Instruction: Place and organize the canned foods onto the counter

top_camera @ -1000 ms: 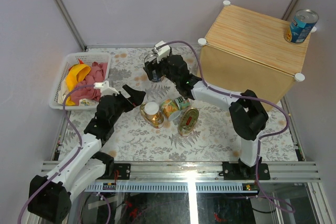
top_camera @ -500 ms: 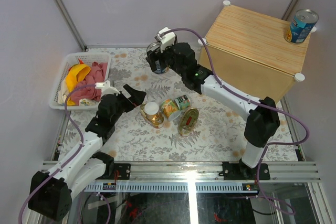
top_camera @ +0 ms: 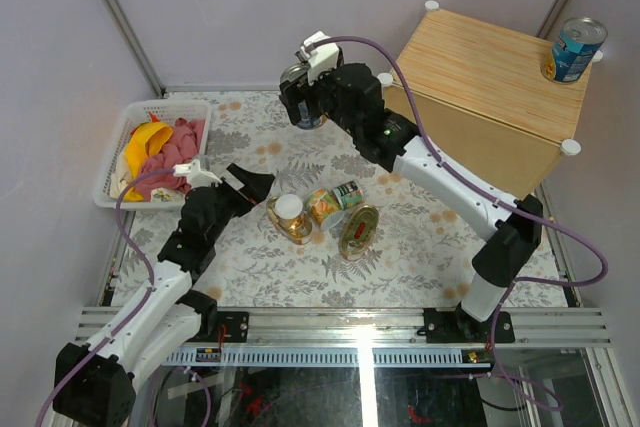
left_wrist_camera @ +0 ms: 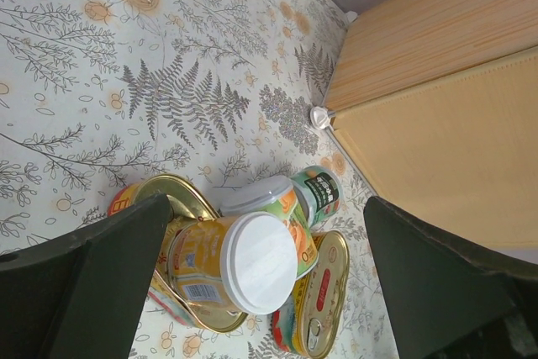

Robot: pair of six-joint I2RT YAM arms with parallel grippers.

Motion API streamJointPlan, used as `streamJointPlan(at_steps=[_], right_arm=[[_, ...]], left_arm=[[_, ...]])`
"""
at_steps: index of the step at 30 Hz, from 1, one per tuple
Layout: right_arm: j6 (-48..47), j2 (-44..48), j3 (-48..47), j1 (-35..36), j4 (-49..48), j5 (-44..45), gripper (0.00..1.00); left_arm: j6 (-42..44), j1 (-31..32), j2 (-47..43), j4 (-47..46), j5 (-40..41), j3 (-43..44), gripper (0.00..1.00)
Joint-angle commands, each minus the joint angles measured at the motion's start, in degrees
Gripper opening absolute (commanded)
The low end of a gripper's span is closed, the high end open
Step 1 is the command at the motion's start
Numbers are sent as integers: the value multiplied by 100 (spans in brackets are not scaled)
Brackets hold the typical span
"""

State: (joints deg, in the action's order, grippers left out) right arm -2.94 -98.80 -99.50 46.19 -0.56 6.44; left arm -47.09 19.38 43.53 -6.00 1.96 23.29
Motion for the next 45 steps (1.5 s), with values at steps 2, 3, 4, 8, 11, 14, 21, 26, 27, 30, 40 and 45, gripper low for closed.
streamJointPlan(at_steps=[2, 3, 4, 8, 11, 14, 21, 26, 27, 30, 40, 45], right_arm=[[-391, 600, -1088, 39, -662, 551, 0], [-446, 596, -1187, 37, -590, 639, 0], [-532, 591, -1286, 38, -547, 767, 0], [-752, 591, -1593, 38, -430, 1150, 0], [-937, 599, -1798, 39, -380, 1484, 0], [-1182, 622, -1946, 39, -372, 1897, 0], [-1616, 837, -1910, -227, -584, 2762, 0], [-1442, 1021, -1908, -788, -423, 2977, 0], [-1425, 1052, -1899, -886, -391, 3020, 0], [-1420, 1161, -1792, -1186, -365, 3180, 0], [-1085, 1505, -1256, -2200, -233, 3482, 0], [-855, 1560, -1169, -2713, 10, 3617, 0]], left_arm=[[-82, -45, -86, -179, 141, -41, 100], [-69, -42, -74, -168, 132, -19, 100], [-60, -40, -66, -164, 122, 2, 100], [5, -44, 1, -155, 90, 69, 100], [29, -39, 73, -179, 60, 105, 100], [42, -40, 123, -213, 37, 115, 100], [115, -39, 241, -281, -23, 156, 100], [194, -42, 343, -324, -44, 215, 100], [200, -45, 373, -331, -47, 226, 100], [209, -45, 431, -382, -82, 242, 100], [225, -55, 523, -400, -115, 234, 100], [222, -48, 511, -355, -128, 221, 100]])
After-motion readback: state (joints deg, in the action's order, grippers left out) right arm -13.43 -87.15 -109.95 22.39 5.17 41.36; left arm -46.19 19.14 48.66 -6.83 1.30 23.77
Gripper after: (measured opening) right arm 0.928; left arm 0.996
